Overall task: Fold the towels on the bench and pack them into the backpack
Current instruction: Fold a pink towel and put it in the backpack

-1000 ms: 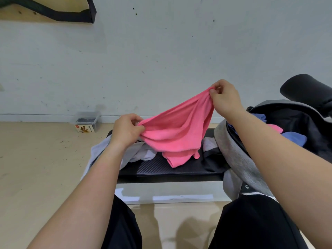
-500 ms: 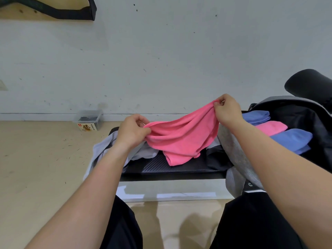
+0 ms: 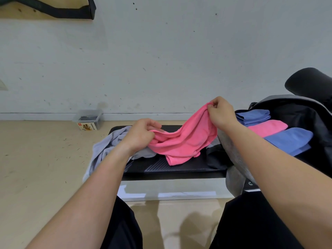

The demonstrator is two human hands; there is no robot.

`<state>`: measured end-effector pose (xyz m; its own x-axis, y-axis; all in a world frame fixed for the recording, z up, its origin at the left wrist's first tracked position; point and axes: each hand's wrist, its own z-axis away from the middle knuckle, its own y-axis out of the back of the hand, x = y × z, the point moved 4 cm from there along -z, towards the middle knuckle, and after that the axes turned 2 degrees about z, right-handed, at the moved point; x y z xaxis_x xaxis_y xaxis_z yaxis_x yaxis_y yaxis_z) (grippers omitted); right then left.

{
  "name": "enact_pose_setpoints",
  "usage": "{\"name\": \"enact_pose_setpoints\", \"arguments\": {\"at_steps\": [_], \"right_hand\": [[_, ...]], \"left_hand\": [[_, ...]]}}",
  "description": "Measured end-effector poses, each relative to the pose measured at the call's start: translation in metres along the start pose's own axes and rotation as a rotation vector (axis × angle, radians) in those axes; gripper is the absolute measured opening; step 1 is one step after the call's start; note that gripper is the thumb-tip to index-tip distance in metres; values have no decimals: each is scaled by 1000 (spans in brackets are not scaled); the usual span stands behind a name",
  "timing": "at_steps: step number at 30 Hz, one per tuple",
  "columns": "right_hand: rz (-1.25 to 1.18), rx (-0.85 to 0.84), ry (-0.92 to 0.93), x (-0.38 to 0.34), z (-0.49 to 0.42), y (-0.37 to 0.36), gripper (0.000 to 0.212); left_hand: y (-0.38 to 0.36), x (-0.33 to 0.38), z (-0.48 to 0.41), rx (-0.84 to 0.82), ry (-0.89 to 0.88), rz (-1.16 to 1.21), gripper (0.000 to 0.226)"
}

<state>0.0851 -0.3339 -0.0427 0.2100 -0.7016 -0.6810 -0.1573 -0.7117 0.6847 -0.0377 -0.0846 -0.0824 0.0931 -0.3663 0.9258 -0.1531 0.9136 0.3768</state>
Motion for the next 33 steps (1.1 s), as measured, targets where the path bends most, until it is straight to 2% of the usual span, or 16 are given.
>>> {"name": "enact_pose_setpoints", "arguments": {"at_steps": [3, 7, 11, 15, 18, 22, 33], "right_hand": [[14, 0, -11, 3, -1, 1, 18], [35, 5, -33, 9, -1, 5, 18], [31, 4, -67, 14, -2, 7, 18], [-7, -8, -53, 12, -2, 8, 17], [-17, -45, 3, 6, 1, 5, 12], [-13, -70, 42, 1, 4, 4, 8], [-17, -61, 22, 18, 4, -4, 7]], "left_hand": [[5, 0, 0, 7, -88, -115, 46], [27, -4, -3, 274, -129, -318, 31], [47, -7, -4, 419, -148, -388, 23], [43, -17, -8, 347, -85, -285, 15], [30, -18, -17, 305, -74, -362, 8], [28, -20, -33, 350, -7, -439, 17], [19, -24, -35, 200, 113, -631, 8]]}}
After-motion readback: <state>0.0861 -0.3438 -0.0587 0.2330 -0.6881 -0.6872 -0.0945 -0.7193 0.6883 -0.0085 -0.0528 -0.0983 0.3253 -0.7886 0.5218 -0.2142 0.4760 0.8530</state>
